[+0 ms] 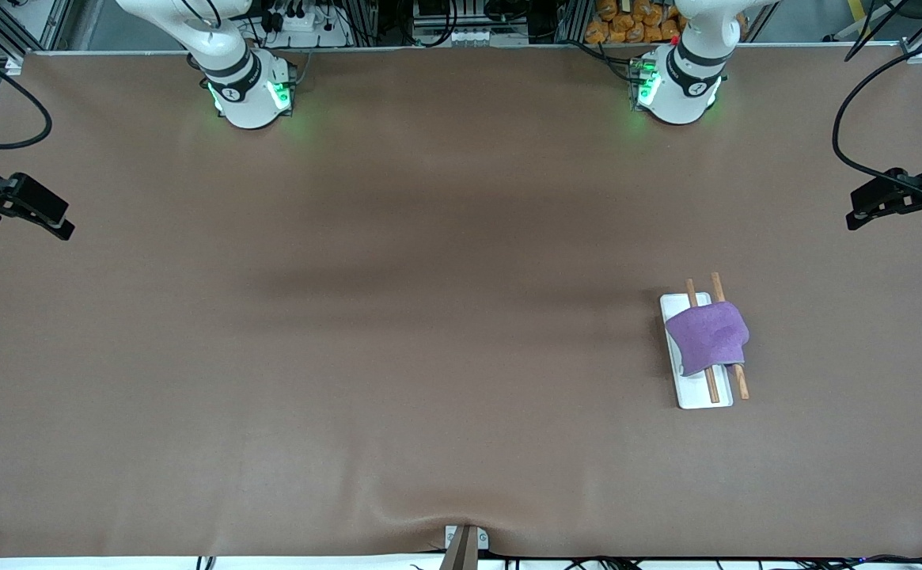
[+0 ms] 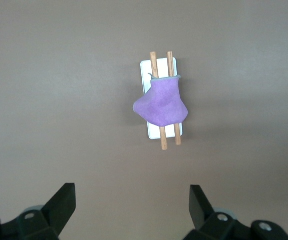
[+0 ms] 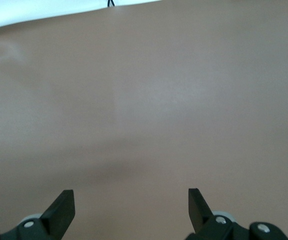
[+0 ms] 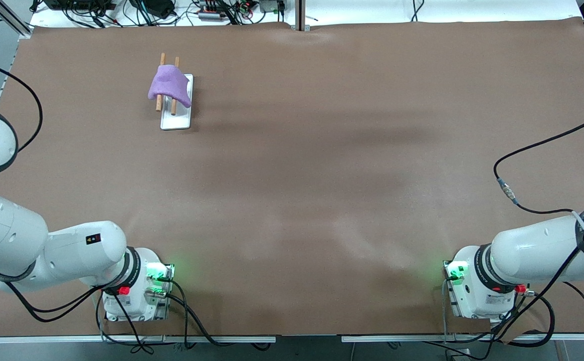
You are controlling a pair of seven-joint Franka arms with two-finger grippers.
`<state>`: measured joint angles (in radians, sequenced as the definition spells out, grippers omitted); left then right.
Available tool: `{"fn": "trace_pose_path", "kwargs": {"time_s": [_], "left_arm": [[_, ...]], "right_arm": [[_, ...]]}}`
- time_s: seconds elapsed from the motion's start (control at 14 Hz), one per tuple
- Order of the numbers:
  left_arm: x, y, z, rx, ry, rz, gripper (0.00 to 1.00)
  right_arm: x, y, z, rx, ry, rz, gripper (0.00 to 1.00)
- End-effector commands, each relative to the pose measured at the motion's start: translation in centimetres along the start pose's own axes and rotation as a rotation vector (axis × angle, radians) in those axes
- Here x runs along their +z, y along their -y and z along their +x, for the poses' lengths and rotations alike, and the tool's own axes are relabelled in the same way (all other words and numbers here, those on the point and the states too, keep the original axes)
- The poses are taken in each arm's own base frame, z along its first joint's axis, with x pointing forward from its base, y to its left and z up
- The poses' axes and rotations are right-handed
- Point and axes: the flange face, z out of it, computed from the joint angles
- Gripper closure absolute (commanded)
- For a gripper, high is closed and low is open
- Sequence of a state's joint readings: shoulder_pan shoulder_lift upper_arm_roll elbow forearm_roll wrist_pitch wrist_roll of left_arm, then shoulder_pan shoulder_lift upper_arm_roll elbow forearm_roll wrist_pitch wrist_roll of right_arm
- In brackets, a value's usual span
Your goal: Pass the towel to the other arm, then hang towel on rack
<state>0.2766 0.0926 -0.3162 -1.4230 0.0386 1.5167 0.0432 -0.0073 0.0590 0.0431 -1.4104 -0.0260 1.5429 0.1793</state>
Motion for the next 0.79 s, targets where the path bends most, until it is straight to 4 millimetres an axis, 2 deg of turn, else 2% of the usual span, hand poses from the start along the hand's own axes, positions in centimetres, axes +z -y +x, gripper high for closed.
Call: {"fn": "trace_pose_path", "kwargs": {"time_s": [0.0, 0.14, 0.72], "left_arm": [[-0.4, -0.8, -0.8, 0.002, 0.001, 0.01, 0.0], [-0.3, -1.0, -0.7, 0.007, 0.003, 0.008, 0.0], [0.5, -1.1, -0.3, 0.017, 0.016, 0.003, 0.0]], "right_arm": [[-0.3, -0.4, -0.2, 0.003, 0.011, -0.008, 0.0], [-0.5, -1.7, -0.3, 0.021, 0.031, -0.01, 0.0], [-0.3, -1.7, -0.5, 0.018, 0.044, -0.007, 0.0]]}}
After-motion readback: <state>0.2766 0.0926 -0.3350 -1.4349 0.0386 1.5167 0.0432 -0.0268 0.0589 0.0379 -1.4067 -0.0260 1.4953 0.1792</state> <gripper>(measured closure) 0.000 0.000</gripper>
